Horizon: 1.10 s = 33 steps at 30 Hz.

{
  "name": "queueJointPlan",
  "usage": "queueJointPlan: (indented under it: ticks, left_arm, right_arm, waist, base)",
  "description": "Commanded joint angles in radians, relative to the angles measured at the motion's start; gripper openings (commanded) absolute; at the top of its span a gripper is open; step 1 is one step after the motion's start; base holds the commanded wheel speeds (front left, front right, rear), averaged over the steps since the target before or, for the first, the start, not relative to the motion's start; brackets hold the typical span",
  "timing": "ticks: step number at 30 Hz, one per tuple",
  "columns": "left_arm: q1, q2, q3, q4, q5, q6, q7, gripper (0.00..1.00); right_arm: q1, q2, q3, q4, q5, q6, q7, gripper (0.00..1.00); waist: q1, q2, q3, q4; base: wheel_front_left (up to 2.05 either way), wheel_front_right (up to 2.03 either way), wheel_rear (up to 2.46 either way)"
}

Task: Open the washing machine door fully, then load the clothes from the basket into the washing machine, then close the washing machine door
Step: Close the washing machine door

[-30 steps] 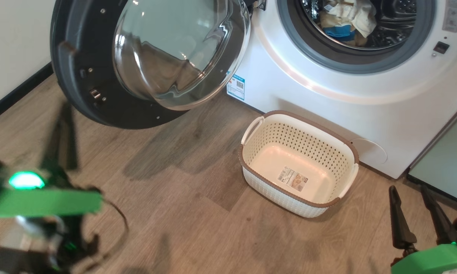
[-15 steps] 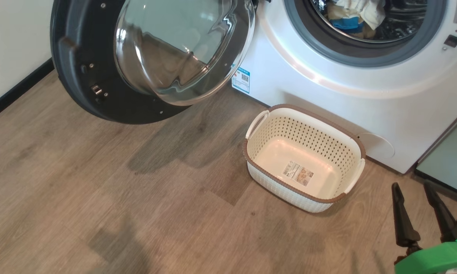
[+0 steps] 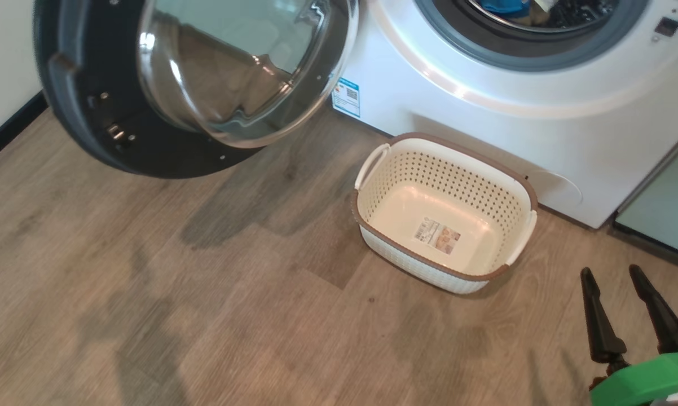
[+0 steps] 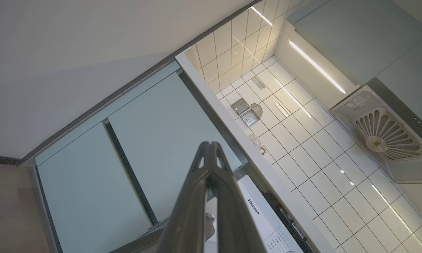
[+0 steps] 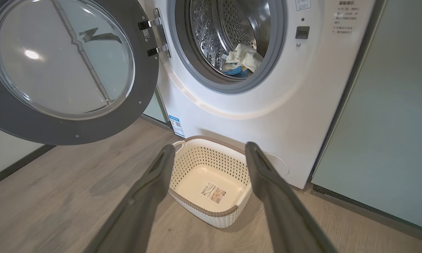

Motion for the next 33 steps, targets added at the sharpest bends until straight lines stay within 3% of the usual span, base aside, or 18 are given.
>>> queueJointPlan:
  ticks: [1, 12, 23, 33]
  left_arm:
    - [-0.039, 0.069, 0.036, -0.001, -0.016, -0.009, 0.013, 0.0]
    - [-0.057, 0.057, 0.075, 0.302, -0.078, -0.045, 0.042, 0.0]
    - [-0.077, 0.035, 0.019, 0.407, -0.057, -0.075, 0.088, 0.0]
    - [-0.089, 0.015, -0.029, 0.458, -0.041, -0.075, 0.14, 0.0]
  right_arm:
    - [-0.048, -0.028, 0.024, -0.043, 0.002, -0.003, 0.006, 1.0]
    - [-0.075, -0.059, 0.024, -0.078, -0.003, -0.003, 0.04, 1.0]
    - [-0.095, -0.084, 0.021, -0.118, -0.006, -0.003, 0.072, 1.0]
    - [-0.117, -0.094, 0.025, -0.128, -0.006, -0.003, 0.082, 1.0]
  waist:
    - [-0.0001, 0.0, 0.01, -0.012]
    - [-0.0001, 0.0, 0.075, -0.059]
    - [-0.0001, 0.0, 0.134, -0.079]
    - [-0.0001, 0.0, 0.175, -0.094]
  base:
    - [0.0, 0.0, 0.0]
    - [0.0, 0.0, 0.0]
    - [0.0, 0.0, 0.0]
    - [0.0, 0.0, 0.0]
